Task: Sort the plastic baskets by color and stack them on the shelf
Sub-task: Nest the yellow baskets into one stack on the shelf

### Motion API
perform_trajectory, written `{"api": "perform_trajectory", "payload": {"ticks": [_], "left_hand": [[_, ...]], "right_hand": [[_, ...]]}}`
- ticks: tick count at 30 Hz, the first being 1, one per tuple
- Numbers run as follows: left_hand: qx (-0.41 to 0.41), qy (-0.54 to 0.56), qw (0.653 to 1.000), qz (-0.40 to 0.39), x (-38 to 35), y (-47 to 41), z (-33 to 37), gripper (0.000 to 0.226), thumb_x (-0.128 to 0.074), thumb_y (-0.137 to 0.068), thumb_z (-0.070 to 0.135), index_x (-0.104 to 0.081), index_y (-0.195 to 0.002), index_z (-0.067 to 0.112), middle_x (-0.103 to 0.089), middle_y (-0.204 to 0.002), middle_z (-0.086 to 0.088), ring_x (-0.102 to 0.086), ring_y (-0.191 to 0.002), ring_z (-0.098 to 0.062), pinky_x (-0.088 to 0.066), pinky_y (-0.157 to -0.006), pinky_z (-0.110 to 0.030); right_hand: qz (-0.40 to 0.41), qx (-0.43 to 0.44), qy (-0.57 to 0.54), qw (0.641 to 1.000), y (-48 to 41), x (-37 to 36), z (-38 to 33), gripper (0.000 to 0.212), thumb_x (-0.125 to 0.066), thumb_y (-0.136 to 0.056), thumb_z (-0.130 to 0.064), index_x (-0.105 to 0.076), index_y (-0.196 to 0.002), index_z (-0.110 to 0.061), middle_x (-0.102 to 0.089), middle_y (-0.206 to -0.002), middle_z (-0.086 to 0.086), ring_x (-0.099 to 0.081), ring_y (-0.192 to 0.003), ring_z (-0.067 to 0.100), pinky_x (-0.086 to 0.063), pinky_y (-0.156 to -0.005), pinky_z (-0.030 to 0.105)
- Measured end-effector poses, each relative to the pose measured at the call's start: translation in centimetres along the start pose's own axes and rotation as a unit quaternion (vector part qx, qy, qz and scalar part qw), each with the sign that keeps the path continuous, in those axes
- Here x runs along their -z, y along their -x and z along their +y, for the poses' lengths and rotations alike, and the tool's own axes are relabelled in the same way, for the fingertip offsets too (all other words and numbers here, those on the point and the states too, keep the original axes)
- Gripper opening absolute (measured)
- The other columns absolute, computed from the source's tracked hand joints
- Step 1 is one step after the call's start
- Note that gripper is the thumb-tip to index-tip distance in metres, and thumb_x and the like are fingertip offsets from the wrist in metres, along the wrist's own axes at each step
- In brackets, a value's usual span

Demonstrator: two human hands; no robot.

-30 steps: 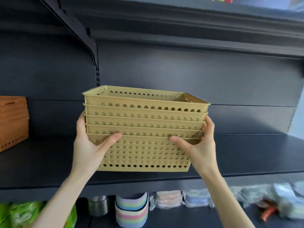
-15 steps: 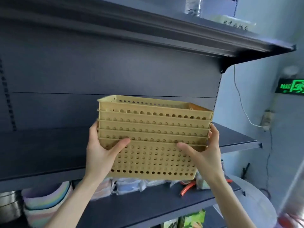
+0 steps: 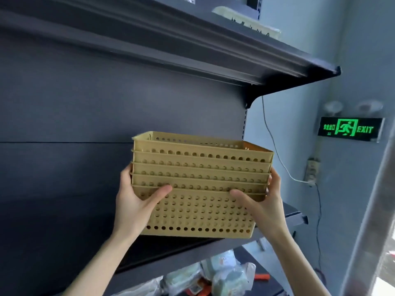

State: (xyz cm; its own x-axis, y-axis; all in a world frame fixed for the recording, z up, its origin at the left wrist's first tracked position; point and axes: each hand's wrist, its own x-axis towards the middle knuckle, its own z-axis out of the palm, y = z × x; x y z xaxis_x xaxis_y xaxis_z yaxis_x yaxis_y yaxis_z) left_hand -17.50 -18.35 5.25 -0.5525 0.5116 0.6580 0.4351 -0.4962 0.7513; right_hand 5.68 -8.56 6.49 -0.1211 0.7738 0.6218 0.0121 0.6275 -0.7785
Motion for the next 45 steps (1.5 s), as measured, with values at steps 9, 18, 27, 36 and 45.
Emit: {"api": "perform_trajectory", "payload": {"ticks": [9,18,27,36,45], "left_hand": [[0.013,-0.058,0.998,-0.014,-11.0,-5.9,-4.6,0.078,-0.08,-0.051,0.037,-0.036,-0.114,0.024,-0.056,-0.102,0.017,-0.055,-0.089,0.01,-0.041,-0.067,-0.004],[0.05,-0.114,0.99,0.059,-19.6,-7.4,-8.3,0.079,-0.082,-0.05,0.037,-0.036,-0.112,0.023,-0.059,-0.102,0.013,-0.055,-0.094,0.003,-0.04,-0.07,-0.012],[0.079,-0.167,0.977,0.11,-25.4,-7.5,-9.7,0.074,-0.085,-0.059,0.028,-0.034,-0.113,0.021,-0.057,-0.102,0.013,-0.054,-0.095,0.003,-0.04,-0.072,-0.015],[0.091,-0.198,0.97,0.109,-27.0,-8.2,-11.5,0.074,-0.081,-0.062,0.03,-0.029,-0.114,0.021,-0.056,-0.116,0.001,-0.054,-0.105,-0.013,-0.039,-0.077,-0.019],[0.1,-0.23,0.965,0.069,-26.9,-9.4,-12.3,0.064,-0.075,-0.072,0.033,-0.027,-0.113,0.021,-0.049,-0.123,0.002,-0.049,-0.107,-0.011,-0.035,-0.083,-0.021]], "right_hand": [[-0.015,-0.001,-0.018,1.0,-11.1,3.5,9.7,0.084,-0.084,-0.063,-0.017,-0.031,-0.127,-0.034,-0.053,-0.11,-0.022,-0.057,-0.093,-0.013,-0.051,-0.08,0.028],[-0.114,-0.012,-0.062,0.991,-20.4,5.7,18.1,0.078,-0.082,-0.053,-0.031,-0.033,-0.111,-0.045,-0.051,-0.111,-0.019,-0.057,-0.093,-0.013,-0.053,-0.076,0.021],[-0.18,-0.008,-0.088,0.98,-25.8,7.6,23.5,0.086,-0.089,-0.057,-0.024,-0.03,-0.12,-0.031,-0.052,-0.111,-0.018,-0.057,-0.103,-0.005,-0.053,-0.089,0.038],[-0.201,-0.005,-0.106,0.974,-28.0,7.1,26.1,0.089,-0.088,-0.054,-0.025,-0.027,-0.12,-0.025,-0.049,-0.112,-0.014,-0.054,-0.098,-0.015,-0.051,-0.084,0.025],[-0.207,-0.006,-0.101,0.973,-29.0,6.2,26.5,0.092,-0.089,-0.05,-0.029,-0.027,-0.117,-0.021,-0.047,-0.111,-0.017,-0.054,-0.107,-0.002,-0.05,-0.087,0.03]]}}
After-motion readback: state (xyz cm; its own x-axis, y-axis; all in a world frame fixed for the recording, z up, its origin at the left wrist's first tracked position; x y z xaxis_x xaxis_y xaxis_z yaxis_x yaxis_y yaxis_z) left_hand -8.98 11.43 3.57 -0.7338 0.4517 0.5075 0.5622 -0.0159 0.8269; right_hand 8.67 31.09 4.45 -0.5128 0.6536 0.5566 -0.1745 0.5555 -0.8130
